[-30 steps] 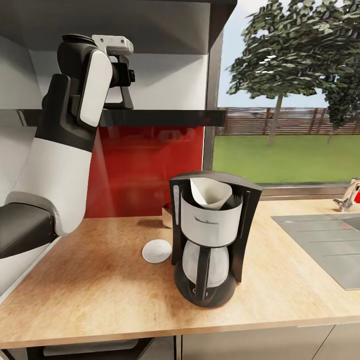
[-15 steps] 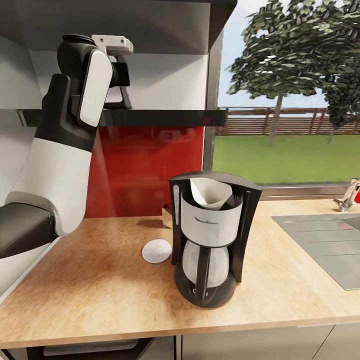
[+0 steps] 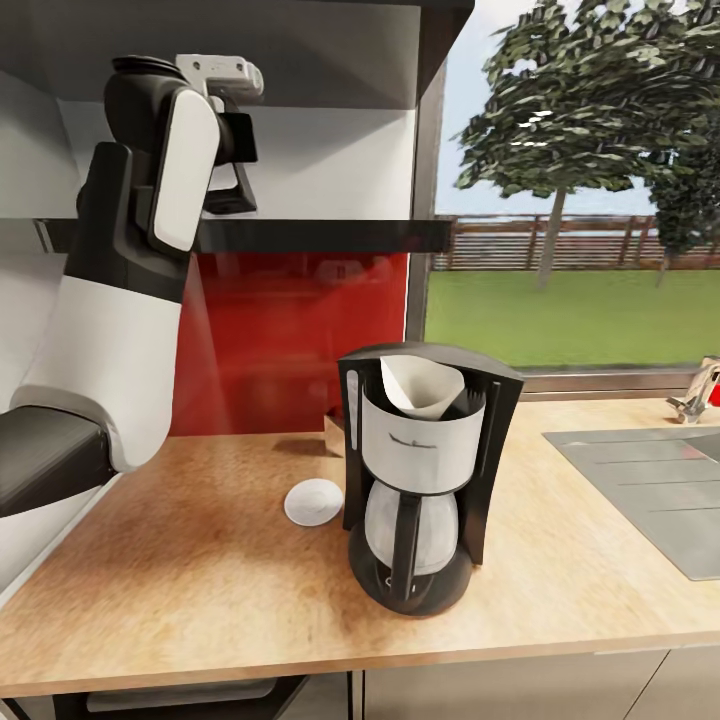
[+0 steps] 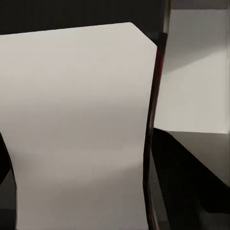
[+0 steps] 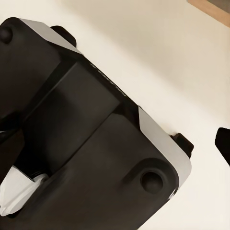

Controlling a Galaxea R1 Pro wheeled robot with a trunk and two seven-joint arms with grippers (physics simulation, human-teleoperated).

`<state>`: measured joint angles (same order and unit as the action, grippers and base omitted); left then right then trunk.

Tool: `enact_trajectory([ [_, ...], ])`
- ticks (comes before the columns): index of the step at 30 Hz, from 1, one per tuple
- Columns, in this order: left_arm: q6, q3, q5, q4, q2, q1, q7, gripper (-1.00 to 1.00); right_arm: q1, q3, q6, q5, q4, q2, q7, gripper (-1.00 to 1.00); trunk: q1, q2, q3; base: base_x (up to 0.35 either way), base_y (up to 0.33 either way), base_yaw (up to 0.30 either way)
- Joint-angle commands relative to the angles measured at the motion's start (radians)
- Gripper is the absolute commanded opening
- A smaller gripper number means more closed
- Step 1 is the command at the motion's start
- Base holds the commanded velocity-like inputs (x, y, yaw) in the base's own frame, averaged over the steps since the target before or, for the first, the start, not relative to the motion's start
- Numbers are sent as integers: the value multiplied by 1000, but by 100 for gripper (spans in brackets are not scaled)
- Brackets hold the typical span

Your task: Set up a coffee station on the kitchen countertop: keep the coffee maker on the countertop, move the bottle of coffee from the kitchen shelf to the counter next to the coffee maker, place a paper coffee filter on top of the coffee maker, put the saucer next to the coffee maker with the coffee cup on the saucer, and place the electric kettle next to the coffee maker.

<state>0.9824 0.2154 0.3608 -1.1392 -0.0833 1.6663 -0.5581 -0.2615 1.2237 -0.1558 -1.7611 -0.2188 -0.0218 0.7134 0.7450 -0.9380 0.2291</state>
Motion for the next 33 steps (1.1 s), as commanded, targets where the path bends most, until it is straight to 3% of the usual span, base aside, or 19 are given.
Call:
enact_trajectory([
  [1,3,-2,9,-3,0,1,-8,-100,-1,8,-7,-11,-4,-1,4,100,0,-1,2,0,0,0],
  [4,4,-30,9,-14,-2,1,-8,-100,-1,8,-7,-11,-4,-1,4,100,0,-1,2,0,0,0],
  [11,4,-35,9,-15,-4,1,-8,-100,-1,8,-6,-11,-4,-1,4,100,0,-1,2,-68,0,0],
  [33,4,-36,10,-14,-7,1,-8,-100,-1,9,-5,-11,-5,-1,4,100,0,-1,2,-322,0,0],
])
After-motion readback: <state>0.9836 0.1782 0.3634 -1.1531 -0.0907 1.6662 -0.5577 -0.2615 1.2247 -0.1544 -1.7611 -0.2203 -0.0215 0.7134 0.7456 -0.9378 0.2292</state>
